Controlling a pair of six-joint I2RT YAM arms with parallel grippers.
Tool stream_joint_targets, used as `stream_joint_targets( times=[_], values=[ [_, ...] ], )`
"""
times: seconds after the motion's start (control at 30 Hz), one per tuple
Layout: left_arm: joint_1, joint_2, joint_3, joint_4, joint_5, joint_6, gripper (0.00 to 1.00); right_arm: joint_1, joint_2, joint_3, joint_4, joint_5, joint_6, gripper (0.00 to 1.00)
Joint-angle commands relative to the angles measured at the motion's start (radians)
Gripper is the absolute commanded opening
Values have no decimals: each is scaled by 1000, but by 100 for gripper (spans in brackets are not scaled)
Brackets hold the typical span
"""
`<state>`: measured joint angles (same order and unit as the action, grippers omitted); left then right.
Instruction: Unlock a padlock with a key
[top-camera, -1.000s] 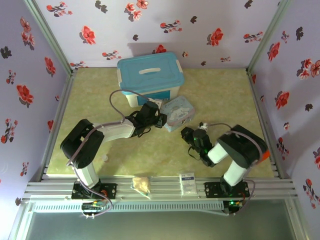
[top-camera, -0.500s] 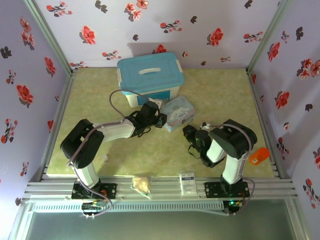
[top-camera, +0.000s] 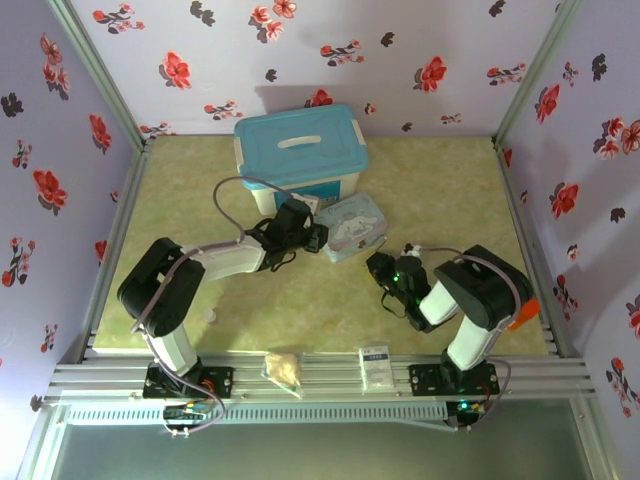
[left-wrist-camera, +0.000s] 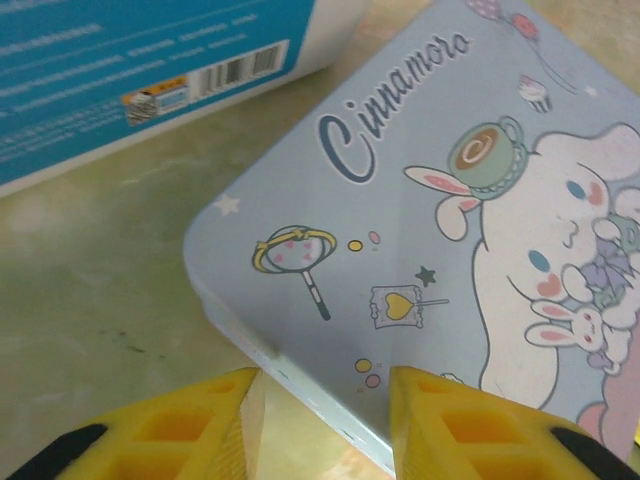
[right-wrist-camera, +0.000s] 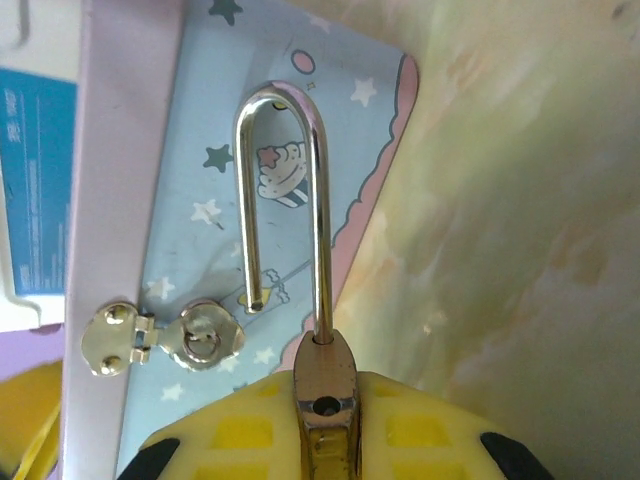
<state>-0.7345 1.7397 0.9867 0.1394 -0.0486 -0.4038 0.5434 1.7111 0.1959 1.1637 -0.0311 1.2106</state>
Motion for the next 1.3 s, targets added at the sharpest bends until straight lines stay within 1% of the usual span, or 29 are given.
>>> stream_joint_targets(
  times=[0.0,0.13,0.2,0.27,0.33,0.43,0.63,0.8,0.9,0.97,1.07,1.2,1.27],
  values=[
    [38,1,-10,-152,-34,49,37,0,-73,-24,-280,-149,-37,4],
    [49,-20,7,-168,-56,58,38,0,-219,36,-690,-179,-135,5],
    [56,-29,13,-175,-62,57,38,-12,-277,60,-839,-197,-172,5],
    [66,-35,17,-182,-63,53,38,-31,-301,83,-951,-251,-220,5],
    [71,-43,17,-183,-62,53,38,-49,-292,90,-1007,-329,-256,6],
    [72,-65,12,-186,-62,54,39,-52,-254,106,-1086,-387,-314,6],
    [74,-129,-17,-190,-64,54,41,-63,-270,137,-1279,-414,-415,7],
    [75,-168,-22,-203,-63,56,44,-84,-313,171,-1433,-409,-469,8],
    [78,-197,-29,-211,-63,56,47,-94,-336,201,-1535,-403,-507,10],
    [79,-217,-34,-218,-63,56,50,-95,-348,212,-1564,-398,-511,13],
    [80,-255,-55,-218,-62,50,53,-95,-356,233,-1618,-347,-517,15],
    [81,-299,-87,-215,-61,44,55,-95,-363,253,-1648,-287,-519,17],
    [81,-311,-99,-214,-60,42,56,-95,-362,271,-1667,-261,-528,21]
  ],
)
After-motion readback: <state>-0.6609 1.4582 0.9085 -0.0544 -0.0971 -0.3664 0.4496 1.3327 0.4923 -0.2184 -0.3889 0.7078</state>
